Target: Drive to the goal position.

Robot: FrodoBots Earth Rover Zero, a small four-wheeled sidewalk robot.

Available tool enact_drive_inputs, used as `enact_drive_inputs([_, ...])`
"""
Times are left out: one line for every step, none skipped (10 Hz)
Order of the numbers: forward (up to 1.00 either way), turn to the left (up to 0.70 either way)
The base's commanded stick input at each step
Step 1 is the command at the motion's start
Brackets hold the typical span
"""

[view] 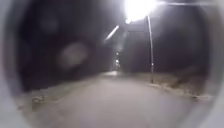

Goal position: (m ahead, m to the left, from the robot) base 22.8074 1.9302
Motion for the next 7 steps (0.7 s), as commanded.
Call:
enact_drive_inputs([0.85,0.0])
enact_drive_inputs([0.85,0.0])
enact_drive_inputs([0.85,0.0])
enact_drive_inputs([0.85,0.09])
enact_drive_inputs([0.85,0.3])
enact_drive_inputs([0.85,0.13])
enact_drive_inputs([0.85,0.0])
